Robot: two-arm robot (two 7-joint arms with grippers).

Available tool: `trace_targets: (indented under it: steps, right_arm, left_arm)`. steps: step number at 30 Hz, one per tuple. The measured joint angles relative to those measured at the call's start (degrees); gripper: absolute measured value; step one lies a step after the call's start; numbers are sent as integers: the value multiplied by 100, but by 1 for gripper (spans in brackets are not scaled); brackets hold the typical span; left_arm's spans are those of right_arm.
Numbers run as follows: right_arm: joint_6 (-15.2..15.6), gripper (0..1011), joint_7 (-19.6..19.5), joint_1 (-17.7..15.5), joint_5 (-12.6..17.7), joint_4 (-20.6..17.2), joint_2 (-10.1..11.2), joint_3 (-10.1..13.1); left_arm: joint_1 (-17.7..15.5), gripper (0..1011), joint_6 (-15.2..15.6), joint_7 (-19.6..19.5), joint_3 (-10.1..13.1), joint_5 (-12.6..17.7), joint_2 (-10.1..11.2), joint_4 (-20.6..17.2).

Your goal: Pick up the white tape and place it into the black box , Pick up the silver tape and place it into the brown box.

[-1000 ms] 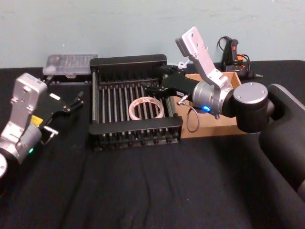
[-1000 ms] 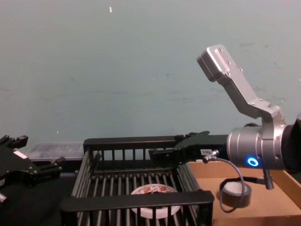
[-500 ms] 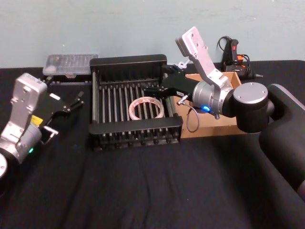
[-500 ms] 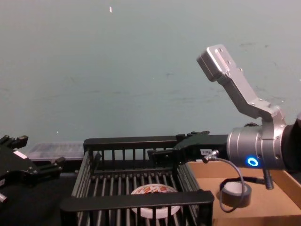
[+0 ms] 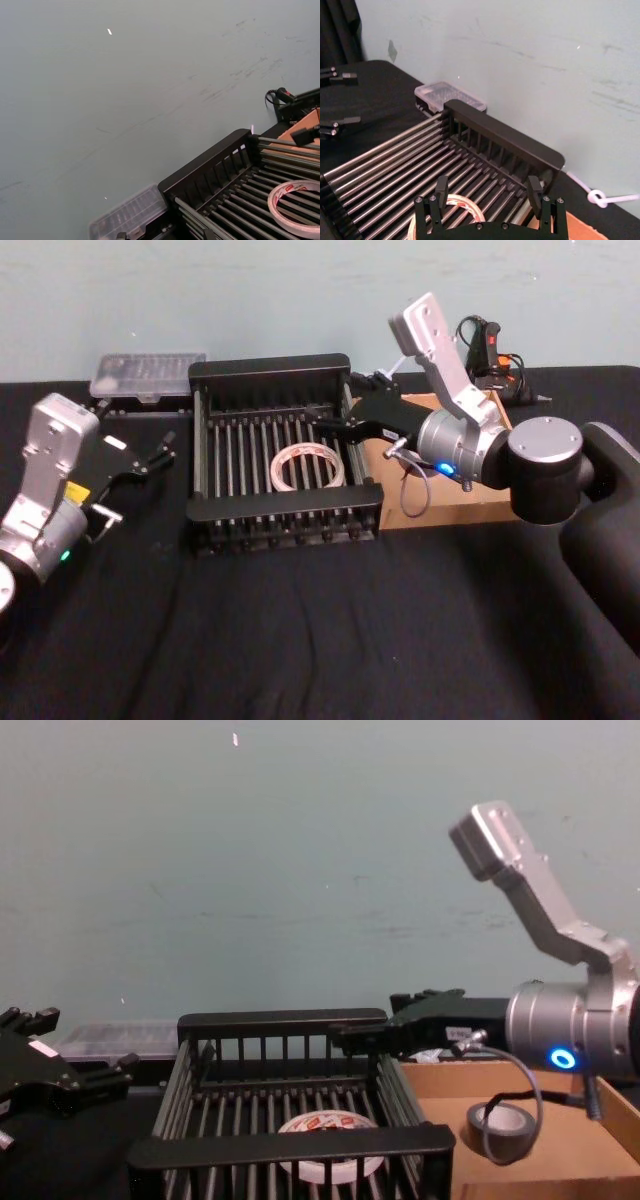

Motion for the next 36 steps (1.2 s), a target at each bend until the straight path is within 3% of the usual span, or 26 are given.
trace_targets:
  steps: [12, 24, 36]
  right_arm:
    - [64, 1002, -364, -466, 79, -705, 281, 388]
    - [-46, 1002, -834, -1226, 129, -1348, 551, 957]
    - [-209, 1002, -1190, -1903, 37, -1656, 565, 1375]
  left_arm:
    - [0, 1001, 0, 0, 0, 0, 0, 0]
    - [0, 1001, 0, 0, 0, 0, 0, 0]
    - [0, 1001, 0, 0, 0, 0, 0, 0]
